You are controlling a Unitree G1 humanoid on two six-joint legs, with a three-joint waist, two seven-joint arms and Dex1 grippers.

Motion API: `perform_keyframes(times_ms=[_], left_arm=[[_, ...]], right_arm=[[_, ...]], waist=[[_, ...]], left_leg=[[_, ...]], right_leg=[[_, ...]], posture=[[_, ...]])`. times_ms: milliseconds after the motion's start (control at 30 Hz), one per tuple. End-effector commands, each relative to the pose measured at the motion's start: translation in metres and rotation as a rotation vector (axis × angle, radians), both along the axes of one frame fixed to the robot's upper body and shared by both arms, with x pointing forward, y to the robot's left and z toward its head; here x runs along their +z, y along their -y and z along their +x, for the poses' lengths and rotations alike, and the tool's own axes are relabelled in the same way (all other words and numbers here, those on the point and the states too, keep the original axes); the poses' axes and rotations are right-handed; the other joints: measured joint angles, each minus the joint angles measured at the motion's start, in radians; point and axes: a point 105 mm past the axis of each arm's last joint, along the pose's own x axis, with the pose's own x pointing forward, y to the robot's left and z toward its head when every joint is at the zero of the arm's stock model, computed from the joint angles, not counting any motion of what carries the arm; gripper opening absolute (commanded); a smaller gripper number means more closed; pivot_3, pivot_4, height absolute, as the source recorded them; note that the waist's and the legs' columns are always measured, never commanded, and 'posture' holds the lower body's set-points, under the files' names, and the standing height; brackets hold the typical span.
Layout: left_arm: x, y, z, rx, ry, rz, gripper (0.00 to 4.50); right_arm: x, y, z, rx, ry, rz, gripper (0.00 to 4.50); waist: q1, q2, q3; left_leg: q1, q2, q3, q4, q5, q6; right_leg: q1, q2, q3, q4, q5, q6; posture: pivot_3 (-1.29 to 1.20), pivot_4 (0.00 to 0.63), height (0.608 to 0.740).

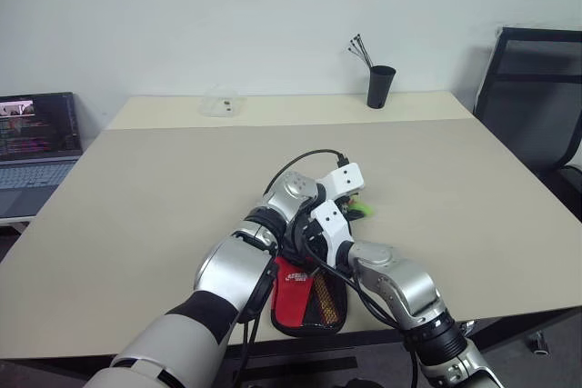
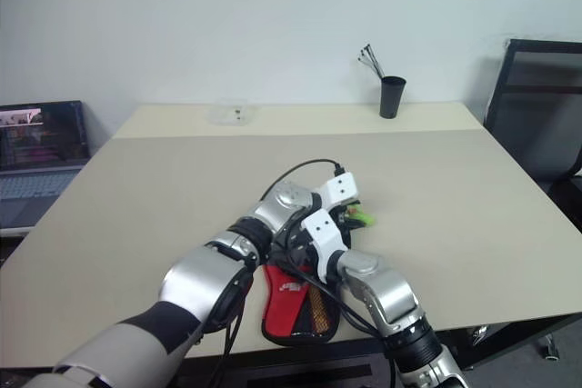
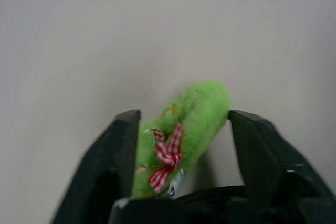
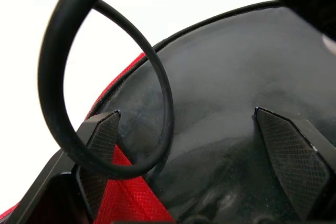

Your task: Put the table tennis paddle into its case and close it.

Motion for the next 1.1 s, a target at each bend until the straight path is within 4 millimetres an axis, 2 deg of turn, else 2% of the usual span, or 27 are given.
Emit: perform_keyframes(times_ms=[33,67,267,400,500,567,700,733,800,867,967,1100], left_arm=[[0.025,-0.009,0.014,0.118,-0.007,-0.154,4.33],[0.03,-0.014,0.017,0.155,-0.041,-0.215,4.49],[0.06,-0.055,0.04,0.375,-0.039,-0.427,4.49],[0.08,-0.097,0.054,0.547,0.031,-0.523,4.49],[0.07,-0.119,0.055,0.656,-0.177,-0.619,4.49],[0.067,-0.127,0.052,0.671,-0.294,-0.721,4.49],[0.056,-0.146,0.04,0.72,-0.343,-0.823,4.49],[0.056,-0.147,0.035,0.708,-0.35,-0.852,4.49],[0.064,-0.14,0.017,0.569,-0.387,-0.935,4.49],[0.069,-0.133,-0.003,0.471,-0.357,-0.915,4.49],[0.062,-0.121,-0.024,0.373,-0.293,-0.753,4.49],[0.04,-0.111,-0.04,0.258,-0.15,-0.468,4.49]], right_arm=[[-0.019,0.002,-0.003,-0.002,-0.068,-0.034,4.5],[-0.018,0.003,-0.002,-0.005,-0.067,-0.033,4.5],[-0.017,0.005,-0.001,-0.021,-0.061,-0.029,4.5],[-0.016,0.009,0.0,-0.039,-0.062,-0.024,4.5],[-0.014,0.009,0.0,-0.041,-0.052,-0.022,4.5],[-0.011,0.01,0.001,-0.04,-0.034,-0.025,4.5],[0.005,0.011,0.001,-0.023,0.008,-0.011,4.5],[0.01,0.011,0.0,-0.017,0.015,0.001,4.5],[0.024,0.01,-0.004,0.007,0.035,0.034,4.5],[0.039,0.012,-0.008,0.033,0.061,0.064,4.5],[0.056,0.018,-0.014,0.057,0.085,0.08,4.5],[0.076,0.044,-0.014,0.048,0.121,0.075,4.5]], waist=[[0.0,0.0,0.0],[-0.001,0.0,0.0],[-0.002,0.0,0.0],[-0.001,0.0,0.0],[-0.001,0.0,0.0],[0.0,0.0,0.0],[0.0,0.0,0.0],[0.0,0.0,0.0],[0.001,0.0,0.0],[0.002,0.0,0.0],[0.005,0.0,0.0],[0.006,0.0,0.0]], left_leg=[[0.0,0.0,0.0,0.0,0.0,0.0],[0.0,0.0,0.0,0.0,0.0,0.0],[0.0,0.001,0.0,0.0,0.0,0.0],[0.0,0.001,0.0,0.0,0.0,0.0],[0.0,0.001,0.0,0.0,0.0,0.0],[0.0,0.0,-0.001,0.0,0.0,0.0],[0.0,0.001,-0.001,0.0,0.0,-0.001],[0.0,0.001,-0.001,0.0,0.0,-0.001],[-0.001,0.001,-0.002,0.0,0.001,-0.002],[-0.002,0.001,-0.002,0.0,0.002,-0.003],[-0.001,0.001,-0.002,0.0,0.002,-0.004],[0.001,0.0,-0.002,0.0,0.002,-0.004]], right_leg=[[0.0,0.0,0.0,0.0,0.0,0.0],[0.0,0.0,0.0,0.0,0.0,0.0],[0.0,0.0,0.0,0.0,0.0,0.0],[0.0,0.0,0.0,0.0,0.0,0.0],[0.0,0.0,0.0,0.0,0.0,0.0],[0.0,0.0,0.0,0.0,0.0,0.0],[0.0,-0.001,0.0,0.0,0.0,0.0],[0.0,-0.002,0.0,0.0,0.0,0.0],[0.0,-0.005,0.001,0.0,0.0,0.0],[-0.001,-0.005,0.0,0.0,0.0,0.0],[-0.001,-0.005,0.0,0.0,0.0,0.0],[0.001,-0.005,0.0,0.001,0.0,-0.001]], posture=[[0.0,0.15,0.74],[0.0,0.15,0.74],[0.0,0.15,0.74],[0.0,0.15,0.74],[0.0,0.15,0.74],[0.0,0.15,0.74],[0.0,0.15,0.74],[0.0,0.15,0.74],[0.0,0.15,0.74],[0.0,0.15,0.74],[0.0,0.15,0.74],[0.0,0.15,0.74]])
